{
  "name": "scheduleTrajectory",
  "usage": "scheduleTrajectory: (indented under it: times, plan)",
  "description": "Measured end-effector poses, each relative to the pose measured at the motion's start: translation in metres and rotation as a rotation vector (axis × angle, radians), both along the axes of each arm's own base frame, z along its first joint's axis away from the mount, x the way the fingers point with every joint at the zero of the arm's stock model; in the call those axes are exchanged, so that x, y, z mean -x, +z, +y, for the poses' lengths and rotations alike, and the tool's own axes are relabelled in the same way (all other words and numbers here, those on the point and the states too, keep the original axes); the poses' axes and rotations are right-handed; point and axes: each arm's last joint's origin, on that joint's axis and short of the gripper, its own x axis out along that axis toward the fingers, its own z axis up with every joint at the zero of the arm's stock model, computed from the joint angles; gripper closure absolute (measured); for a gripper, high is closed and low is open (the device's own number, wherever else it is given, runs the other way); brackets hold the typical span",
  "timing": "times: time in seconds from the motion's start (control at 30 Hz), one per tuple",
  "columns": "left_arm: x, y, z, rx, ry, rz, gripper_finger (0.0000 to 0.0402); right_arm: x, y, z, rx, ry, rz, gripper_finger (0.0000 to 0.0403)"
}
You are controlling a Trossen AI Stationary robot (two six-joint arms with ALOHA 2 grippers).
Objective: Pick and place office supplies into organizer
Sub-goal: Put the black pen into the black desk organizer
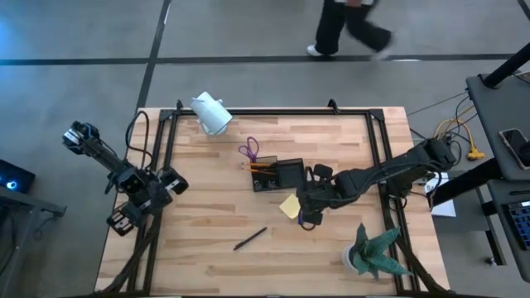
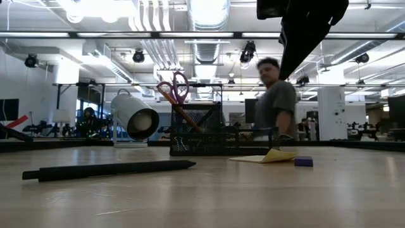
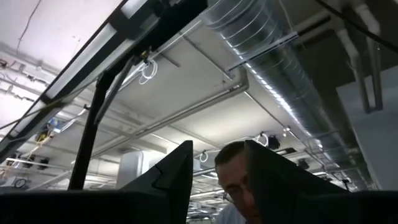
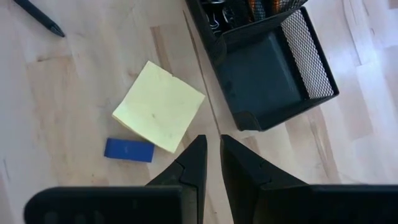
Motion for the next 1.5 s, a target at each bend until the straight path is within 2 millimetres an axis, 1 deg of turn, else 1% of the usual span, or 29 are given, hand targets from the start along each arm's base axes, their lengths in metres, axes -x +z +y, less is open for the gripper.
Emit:
scheduleTrajectory:
  times: [0.37,0.57,0.7,0.8,0.97,1.5]
  plan:
    - [0.009,0.004,0.004,-0.017,-0.038,-0.059,0.0274,0.000,0.000,0.000,0.003,0.001,0.007,0.0364]
    - [0.009,0.003,0.003,-0.032,-0.049,-0.057,0.0274,0.000,0.000,0.000,0.003,0.001,0.007,0.0364]
    - [0.011,0.004,0.004,-0.020,-0.150,-0.031,0.0274,0.001,0.000,0.000,0.005,0.007,0.009,0.0364]
    - [0.016,0.006,0.006,-0.027,-0.206,-0.052,0.0274,0.001,0.000,0.000,0.006,0.009,0.009,0.0364]
    - [0.021,0.009,0.009,-0.037,-0.201,-0.086,0.0274,0.001,0.000,0.000,0.007,0.012,0.010,0.0364]
    - [0.023,0.010,0.010,-0.038,-0.206,-0.096,0.0274,0.001,0.000,0.000,0.007,0.012,0.010,0.0364]
